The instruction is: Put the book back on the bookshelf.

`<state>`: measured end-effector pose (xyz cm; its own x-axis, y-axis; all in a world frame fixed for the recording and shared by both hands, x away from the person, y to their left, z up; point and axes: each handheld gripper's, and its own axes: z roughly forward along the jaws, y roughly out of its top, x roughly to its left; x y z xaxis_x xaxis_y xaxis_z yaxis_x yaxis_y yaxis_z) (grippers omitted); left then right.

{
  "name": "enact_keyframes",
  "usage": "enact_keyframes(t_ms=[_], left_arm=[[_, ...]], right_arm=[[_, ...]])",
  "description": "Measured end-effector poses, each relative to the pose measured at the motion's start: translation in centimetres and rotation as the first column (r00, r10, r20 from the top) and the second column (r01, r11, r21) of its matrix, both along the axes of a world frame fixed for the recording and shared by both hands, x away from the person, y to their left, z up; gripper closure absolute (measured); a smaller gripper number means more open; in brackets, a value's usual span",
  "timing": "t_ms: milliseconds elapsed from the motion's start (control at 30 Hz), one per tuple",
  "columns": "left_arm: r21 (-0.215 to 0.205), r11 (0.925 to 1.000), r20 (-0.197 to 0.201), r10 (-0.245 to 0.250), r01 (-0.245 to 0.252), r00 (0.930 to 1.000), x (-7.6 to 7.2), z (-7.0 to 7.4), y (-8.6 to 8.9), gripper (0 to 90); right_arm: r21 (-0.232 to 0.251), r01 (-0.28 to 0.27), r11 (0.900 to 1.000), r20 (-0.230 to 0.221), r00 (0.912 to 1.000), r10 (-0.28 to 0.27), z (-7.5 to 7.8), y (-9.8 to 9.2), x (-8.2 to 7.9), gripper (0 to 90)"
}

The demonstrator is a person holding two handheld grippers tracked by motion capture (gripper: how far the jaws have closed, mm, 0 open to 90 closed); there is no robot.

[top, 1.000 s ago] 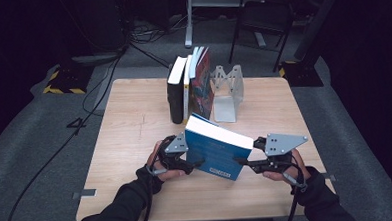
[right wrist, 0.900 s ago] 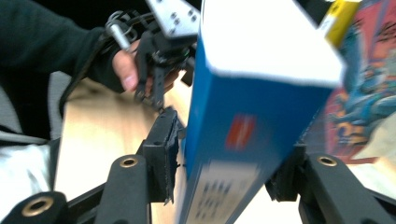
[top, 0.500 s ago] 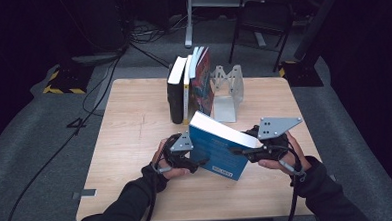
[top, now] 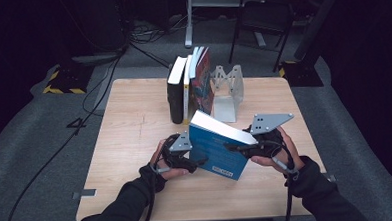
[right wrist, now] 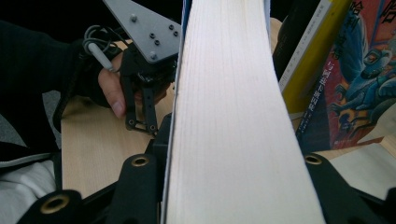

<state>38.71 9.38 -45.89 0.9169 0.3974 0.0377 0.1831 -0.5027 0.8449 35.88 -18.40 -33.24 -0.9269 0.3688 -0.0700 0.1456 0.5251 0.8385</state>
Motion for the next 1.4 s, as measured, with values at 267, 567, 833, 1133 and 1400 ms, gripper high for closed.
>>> enact_keyframes(t_ms=[267, 567, 833, 1133, 1400], left_arm=[[0.104, 0.9888, -0.038, 0.111, -0.107, 0.9931, -2.5, -0.2, 3.3, 23.4], [0.196, 0.9709, -0.103, 0.16, -0.138, 0.9816, -5.6, -2.4, 4.2, 22.7], [0.251, 0.9631, -0.151, 0.139, -0.098, 0.9786, -6.6, -4.0, 3.9, 19.5], [0.205, 0.974, -0.143, 0.126, -0.095, 0.9817, -6.4, -4.5, 3.9, 15.5], [0.205, 0.974, -0.145, 0.127, -0.096, 0.9813, -6.4, -4.5, 3.9, 15.4]], right_arm=[[0.004, 0.035, 0.999, -0.007, 0.9994, -0.035, 0.0, 0.0, -0.1, 59.2], [0.007, 0.045, 0.999, 0.001, 0.999, -0.045, 0.0, 0.1, -0.3, 59.8], [0.004, 0.057, 0.998, 0.007, 0.9983, -0.057, 0.1, -0.2, -0.4, 60.1], [0.007, 0.111, 0.994, 0.008, 0.9938, -0.111, 0.8, -1.7, -0.2, 60.1], [-0.027, 0.171, 0.985, 0.025, 0.9851, -0.17, 1.9, -2.9, 0.0, 60.3]])
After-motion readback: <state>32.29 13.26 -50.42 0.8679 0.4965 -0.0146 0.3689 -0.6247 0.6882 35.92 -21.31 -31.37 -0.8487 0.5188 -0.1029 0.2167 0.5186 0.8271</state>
